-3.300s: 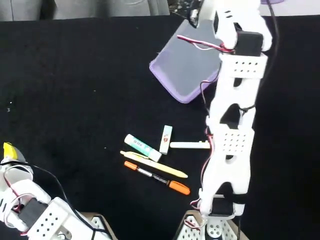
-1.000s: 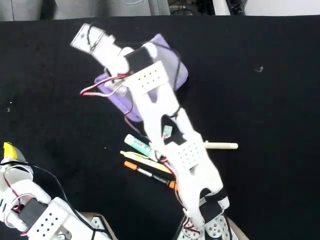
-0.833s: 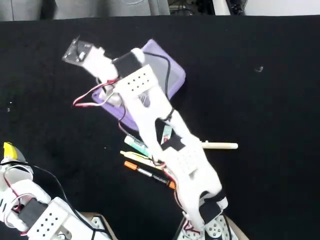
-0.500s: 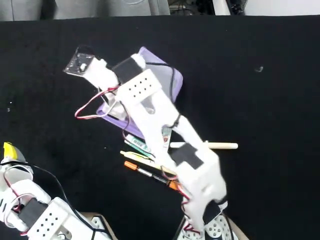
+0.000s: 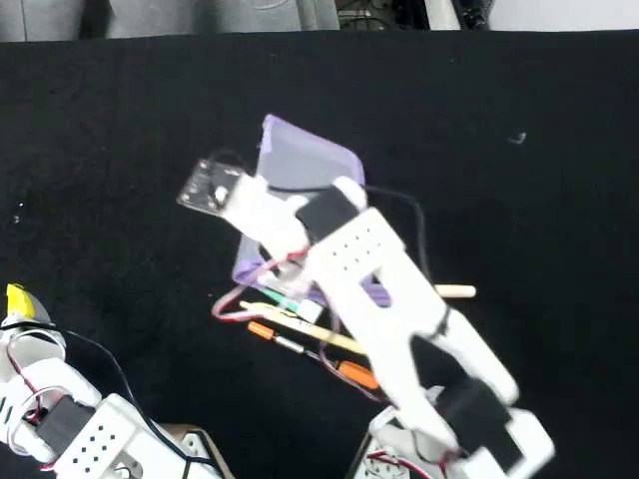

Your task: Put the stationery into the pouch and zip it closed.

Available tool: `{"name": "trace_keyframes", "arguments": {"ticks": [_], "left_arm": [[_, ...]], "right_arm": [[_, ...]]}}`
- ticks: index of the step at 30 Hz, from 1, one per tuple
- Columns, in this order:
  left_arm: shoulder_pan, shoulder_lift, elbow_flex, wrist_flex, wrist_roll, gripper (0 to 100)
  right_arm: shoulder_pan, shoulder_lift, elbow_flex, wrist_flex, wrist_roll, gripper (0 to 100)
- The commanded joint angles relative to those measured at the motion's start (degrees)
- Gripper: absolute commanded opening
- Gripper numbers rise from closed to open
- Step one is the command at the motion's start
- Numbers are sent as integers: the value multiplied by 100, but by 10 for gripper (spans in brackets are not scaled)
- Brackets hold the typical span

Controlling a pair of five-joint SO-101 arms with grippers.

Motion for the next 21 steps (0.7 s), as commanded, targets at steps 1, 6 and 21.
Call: {"name": "trace_keyframes", "arguments": {"ticks": [1, 6, 21], "left_arm": [[101, -62, 127, 26, 26, 293], [699, -53, 127, 35, -378, 291], [3960, -62, -224, 360, -1257, 289]], "right_arm": [[598, -1103, 998, -484, 290, 11], [1257, -1727, 1719, -791, 299, 11], [1319, -2062, 3292, -2576, 237, 11]]}}
